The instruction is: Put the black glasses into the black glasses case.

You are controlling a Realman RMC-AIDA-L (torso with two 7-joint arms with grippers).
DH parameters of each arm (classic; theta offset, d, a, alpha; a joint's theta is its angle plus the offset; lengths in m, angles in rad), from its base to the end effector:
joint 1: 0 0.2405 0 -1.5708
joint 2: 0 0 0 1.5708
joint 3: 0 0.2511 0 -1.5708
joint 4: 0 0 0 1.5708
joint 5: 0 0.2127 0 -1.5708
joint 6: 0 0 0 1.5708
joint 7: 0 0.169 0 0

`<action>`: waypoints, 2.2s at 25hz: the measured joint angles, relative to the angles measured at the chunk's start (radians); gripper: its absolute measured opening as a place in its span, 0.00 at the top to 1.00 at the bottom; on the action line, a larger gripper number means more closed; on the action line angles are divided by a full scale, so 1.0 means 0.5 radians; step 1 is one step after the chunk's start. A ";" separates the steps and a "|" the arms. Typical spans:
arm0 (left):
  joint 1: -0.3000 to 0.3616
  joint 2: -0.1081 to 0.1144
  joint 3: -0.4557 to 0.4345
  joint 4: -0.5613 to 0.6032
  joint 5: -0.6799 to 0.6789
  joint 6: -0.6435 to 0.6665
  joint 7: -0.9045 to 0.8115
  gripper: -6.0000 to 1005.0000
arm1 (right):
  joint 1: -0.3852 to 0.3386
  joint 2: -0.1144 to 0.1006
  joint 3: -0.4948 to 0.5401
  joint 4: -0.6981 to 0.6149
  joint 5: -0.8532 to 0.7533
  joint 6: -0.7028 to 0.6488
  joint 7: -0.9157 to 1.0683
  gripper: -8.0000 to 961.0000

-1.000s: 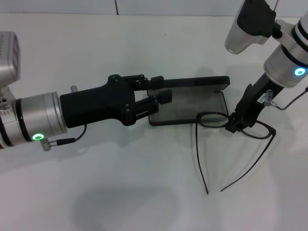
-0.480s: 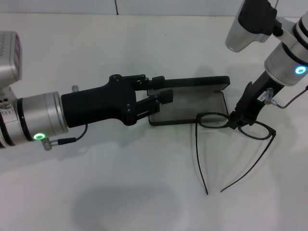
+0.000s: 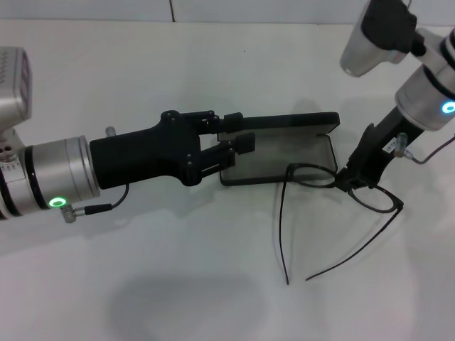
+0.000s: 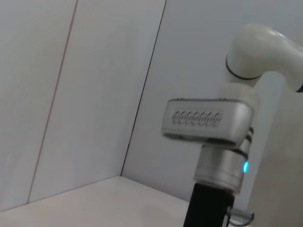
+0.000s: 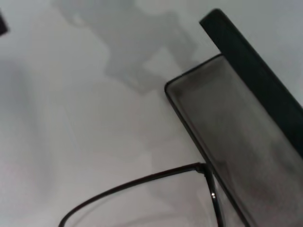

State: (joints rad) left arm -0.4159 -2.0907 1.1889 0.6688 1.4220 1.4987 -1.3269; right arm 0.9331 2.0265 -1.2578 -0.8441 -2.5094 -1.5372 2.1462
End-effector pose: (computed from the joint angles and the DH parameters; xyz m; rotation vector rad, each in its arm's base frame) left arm -0.1990 0.3171 -0.0470 -2.7135 -0.5349 -1.0734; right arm 0.1670 0.3931 -0.0439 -2.9324 0.5857 -0.5904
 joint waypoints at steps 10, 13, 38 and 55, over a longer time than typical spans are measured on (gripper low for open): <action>0.043 0.002 0.000 -0.003 -0.197 0.201 0.002 0.70 | -0.611 -0.017 0.060 -1.071 0.556 -0.411 -0.024 0.92; 0.052 0.007 -0.013 -0.003 -0.272 0.350 -0.007 0.71 | -0.812 -0.011 0.227 -1.207 0.796 -0.409 -0.196 0.92; -0.317 -0.021 0.310 -0.486 -0.650 0.762 0.353 0.97 | -0.808 -0.025 0.753 -0.156 1.646 -0.409 -1.137 0.92; -0.356 -0.025 0.316 -0.656 -0.647 0.753 0.417 0.98 | -0.720 -0.007 0.610 0.025 1.771 -0.489 -1.243 0.92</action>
State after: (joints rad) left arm -0.5940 -2.1029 1.3468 0.3410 1.0983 1.8753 -1.1185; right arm 0.5733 2.0231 -0.9530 -0.8318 -1.6238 -1.7817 1.5246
